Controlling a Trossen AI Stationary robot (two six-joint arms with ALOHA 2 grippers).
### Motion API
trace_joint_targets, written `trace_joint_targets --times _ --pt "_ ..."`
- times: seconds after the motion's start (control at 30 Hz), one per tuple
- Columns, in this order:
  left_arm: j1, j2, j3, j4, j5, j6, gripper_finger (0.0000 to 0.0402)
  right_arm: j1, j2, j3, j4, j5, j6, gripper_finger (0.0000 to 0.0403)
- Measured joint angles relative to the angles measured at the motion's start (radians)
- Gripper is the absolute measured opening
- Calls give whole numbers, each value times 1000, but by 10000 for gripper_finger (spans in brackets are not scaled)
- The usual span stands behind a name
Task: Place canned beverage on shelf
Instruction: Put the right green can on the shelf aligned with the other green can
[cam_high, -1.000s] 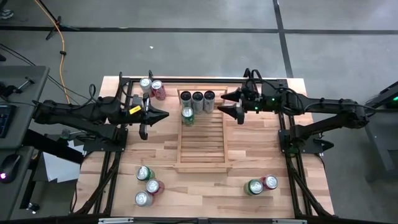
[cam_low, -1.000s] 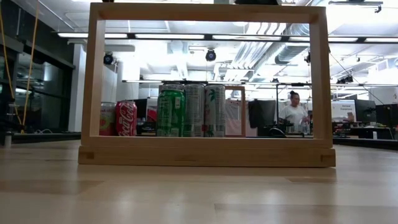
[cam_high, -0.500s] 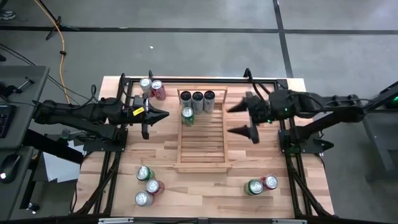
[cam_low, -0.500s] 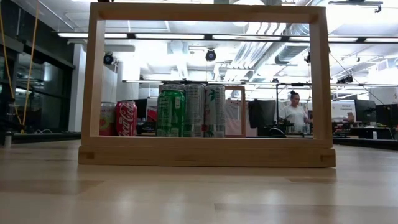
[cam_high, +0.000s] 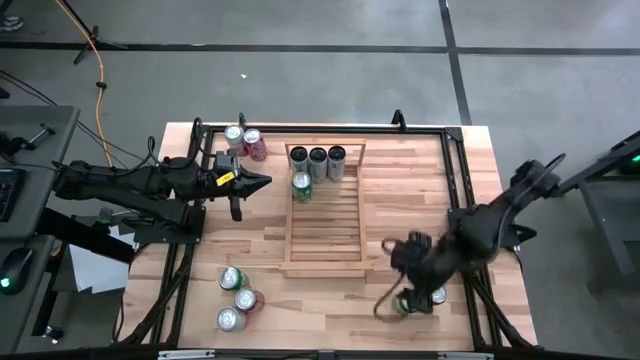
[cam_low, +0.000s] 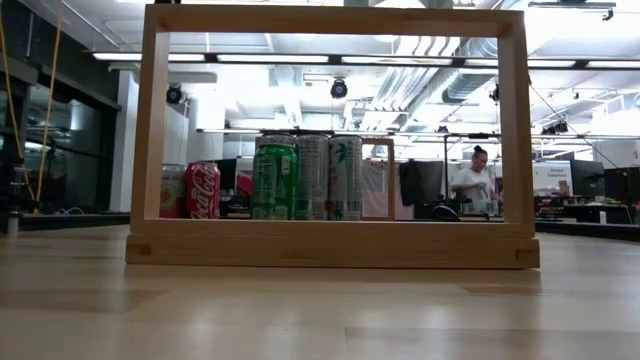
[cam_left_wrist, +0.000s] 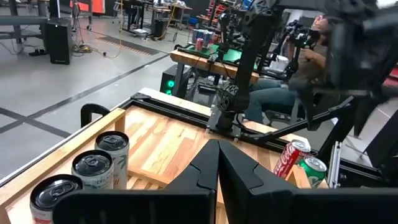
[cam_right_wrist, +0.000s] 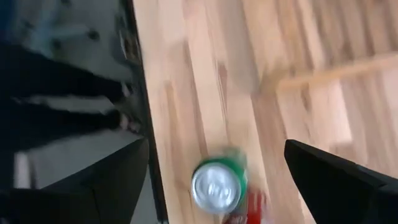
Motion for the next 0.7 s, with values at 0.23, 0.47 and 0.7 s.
trace_joint_targets --times 0.23,0.47,0.7 --pt "0 0 0 0 0 0 0 96 173 0 -82 -5 96 360" --pt "0 0 0 0 1 0 0 131 280 0 -118 -86 104 360" --pt "0 0 0 0 1 1 0 137 295 0 -173 -61 147 360"
